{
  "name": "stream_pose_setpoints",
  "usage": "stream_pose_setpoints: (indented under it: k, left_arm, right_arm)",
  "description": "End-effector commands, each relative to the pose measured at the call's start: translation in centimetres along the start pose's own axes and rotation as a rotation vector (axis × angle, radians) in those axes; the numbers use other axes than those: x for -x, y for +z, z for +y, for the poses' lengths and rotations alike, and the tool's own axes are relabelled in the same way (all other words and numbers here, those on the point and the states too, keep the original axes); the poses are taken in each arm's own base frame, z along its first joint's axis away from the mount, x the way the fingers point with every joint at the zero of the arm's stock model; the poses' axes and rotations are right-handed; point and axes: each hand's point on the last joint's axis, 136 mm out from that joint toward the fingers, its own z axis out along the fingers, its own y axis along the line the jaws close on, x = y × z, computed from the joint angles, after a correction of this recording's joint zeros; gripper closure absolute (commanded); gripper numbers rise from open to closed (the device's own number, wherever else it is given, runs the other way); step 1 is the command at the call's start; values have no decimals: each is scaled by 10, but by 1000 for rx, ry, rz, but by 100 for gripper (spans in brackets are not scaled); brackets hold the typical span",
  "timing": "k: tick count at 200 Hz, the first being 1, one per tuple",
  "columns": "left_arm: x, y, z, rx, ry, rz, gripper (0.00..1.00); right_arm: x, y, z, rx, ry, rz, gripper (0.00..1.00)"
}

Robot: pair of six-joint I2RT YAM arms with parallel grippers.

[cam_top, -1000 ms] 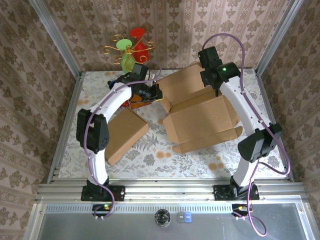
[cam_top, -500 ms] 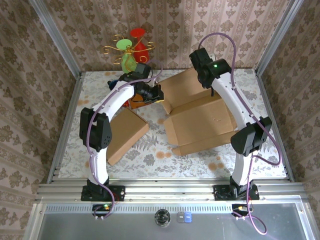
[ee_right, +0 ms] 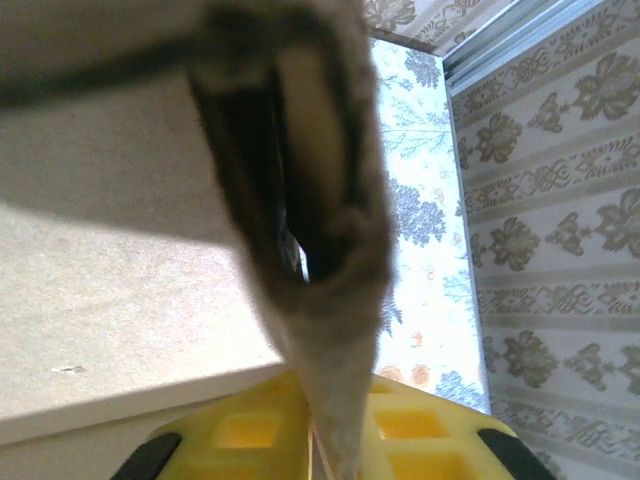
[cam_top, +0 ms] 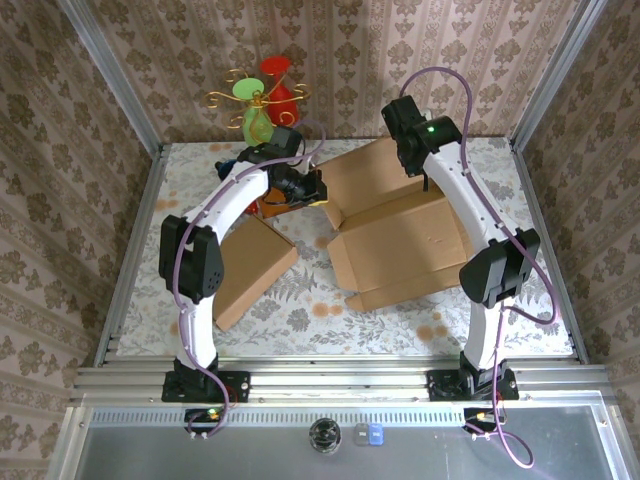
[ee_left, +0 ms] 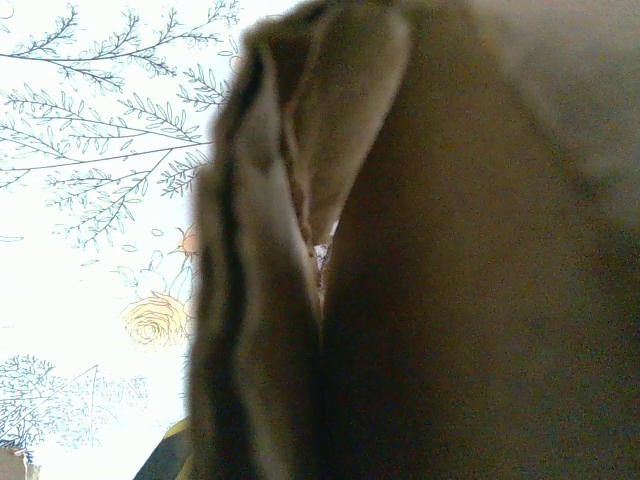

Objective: Fold the paper box

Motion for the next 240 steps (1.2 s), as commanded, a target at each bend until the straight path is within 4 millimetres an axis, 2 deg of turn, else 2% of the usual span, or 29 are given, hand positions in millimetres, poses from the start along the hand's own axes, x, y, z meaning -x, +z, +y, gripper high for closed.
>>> stream_pose_setpoints:
  k: [1, 38, 59, 78, 99, 136, 155, 170, 186, 202, 240]
  left_arm:
    - [3, -7, -14, -34, 38, -4, 100]
    - [4, -6, -15, -35, 36, -4, 100]
    - [4, -4, -15, -34, 35, 0, 100]
    - [4, -3, -16, -36, 35, 3, 100]
    - [5, -3, -18, -38, 38, 4, 100]
    - [6, -3, -18, -39, 38, 8, 100]
    - [6, -2, -18, -37, 37, 6, 100]
    - [6, -2, -17, -32, 35, 7, 100]
    - [6, -2, -16, -29, 31, 7, 100]
    - [5, -1, -15, -27, 28, 12, 100]
    - [4, 1, -12, -21, 25, 20, 100]
  right_arm:
    - [1, 2, -12, -78, 19, 1, 91]
    - [-2, 3, -24, -167, 31, 12, 100]
    - [-6, 3, -35, -247, 45, 31, 100]
    - [-8, 3, -38, -292, 39, 29, 94]
    - [-4, 0, -39, -303, 31, 10, 97]
    - [1, 3, -23, -202, 37, 10, 100]
    - [0, 5, -1, -61, 46, 26, 100]
    - [-1, 5, 8, -4, 49, 30, 92]
    - [-3, 6, 9, 16, 72, 43, 85]
    - [-7, 10, 8, 16, 78, 61, 81]
    - [-16, 19, 10, -1, 73, 88, 81]
